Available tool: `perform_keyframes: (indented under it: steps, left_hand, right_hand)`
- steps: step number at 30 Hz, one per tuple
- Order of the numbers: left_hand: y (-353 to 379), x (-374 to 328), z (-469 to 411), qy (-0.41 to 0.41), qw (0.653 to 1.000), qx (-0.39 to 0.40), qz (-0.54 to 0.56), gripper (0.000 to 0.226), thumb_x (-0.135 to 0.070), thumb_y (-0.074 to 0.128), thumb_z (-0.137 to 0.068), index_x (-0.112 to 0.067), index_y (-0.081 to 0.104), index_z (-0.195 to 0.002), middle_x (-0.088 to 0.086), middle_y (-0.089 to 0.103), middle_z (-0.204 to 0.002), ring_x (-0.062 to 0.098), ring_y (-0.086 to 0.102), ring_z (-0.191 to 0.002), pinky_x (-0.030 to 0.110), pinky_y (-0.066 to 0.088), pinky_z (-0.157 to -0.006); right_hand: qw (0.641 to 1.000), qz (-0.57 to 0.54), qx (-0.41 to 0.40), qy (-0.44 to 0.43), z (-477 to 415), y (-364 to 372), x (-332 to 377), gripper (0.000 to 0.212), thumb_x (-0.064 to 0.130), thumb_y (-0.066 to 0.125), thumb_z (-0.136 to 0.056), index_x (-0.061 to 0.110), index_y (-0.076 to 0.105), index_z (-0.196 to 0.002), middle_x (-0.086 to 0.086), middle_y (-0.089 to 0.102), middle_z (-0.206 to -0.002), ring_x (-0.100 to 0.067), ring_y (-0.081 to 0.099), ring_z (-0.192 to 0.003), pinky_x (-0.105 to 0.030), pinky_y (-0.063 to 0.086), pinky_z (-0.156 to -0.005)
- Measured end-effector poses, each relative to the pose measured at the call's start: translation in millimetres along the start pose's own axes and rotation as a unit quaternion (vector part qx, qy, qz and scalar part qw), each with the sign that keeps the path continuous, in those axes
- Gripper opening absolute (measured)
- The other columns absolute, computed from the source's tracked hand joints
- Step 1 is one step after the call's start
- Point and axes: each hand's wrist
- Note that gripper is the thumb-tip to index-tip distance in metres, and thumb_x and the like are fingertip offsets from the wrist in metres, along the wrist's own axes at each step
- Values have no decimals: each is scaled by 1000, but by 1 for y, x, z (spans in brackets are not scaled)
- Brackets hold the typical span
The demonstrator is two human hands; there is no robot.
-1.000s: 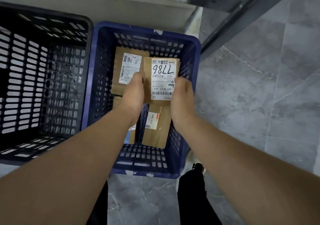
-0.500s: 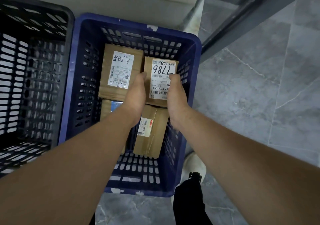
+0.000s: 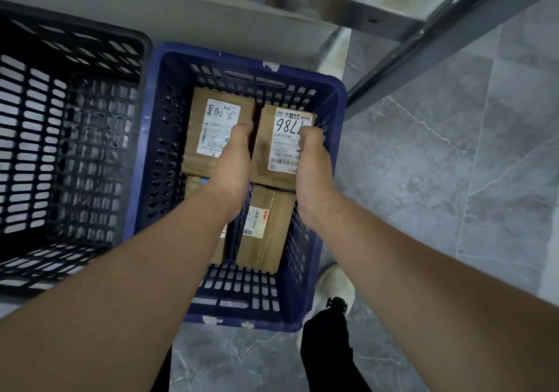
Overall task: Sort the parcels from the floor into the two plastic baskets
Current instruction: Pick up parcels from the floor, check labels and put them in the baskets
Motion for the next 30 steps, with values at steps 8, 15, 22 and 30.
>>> perform_keyframes:
  steps: [8, 15, 22, 30]
  left_hand:
    - [-60, -50, 60, 6, 1000, 16, 23, 43, -52, 34, -105, -35, 53, -139, -24, 55, -109, -10, 45, -89, 15, 32, -74]
    - [-130, -107, 151, 35, 998, 1, 47, 42, -57, 37, -100, -37, 64, -126, -18, 64, -129, -3, 55, -111, 23, 38, -100]
    - [-205, -162, 253, 87, 994, -25, 53, 37, -41, 27, -109, -33, 63, -113, -21, 74, -101, -19, 64, -86, 0, 41, -73]
    - [-273, -217, 382, 167, 979, -50, 102, 55, -50, 30, -103, -30, 49, -150, -9, 44, -157, 12, 36, -144, 40, 23, -120]
  right_hand:
    - [1000, 2, 21, 5, 101, 32, 70, 36, 33, 42, -113, 29, 67, -88, 28, 72, -64, 19, 59, -53, -5, 44, -50]
    - [998, -20, 61, -20, 212, 87, 126, 36, 48, 46, -105, 31, 75, -118, 17, 75, -121, -3, 63, -115, -32, 46, -97]
    - [992, -35, 94, -71, 329, 127, 195, 49, 44, 41, -111, 23, 61, -151, 1, 60, -154, -14, 54, -141, -34, 40, -108]
    - [980, -59, 83, -172, 471, 149, 255, 51, 41, 42, -112, 18, 59, -154, -3, 59, -158, -18, 53, -145, -40, 37, -124]
Point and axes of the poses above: each hand's wrist, its own z-axis away from the middle knuckle, its own y-axis out of the palm, x = y × z
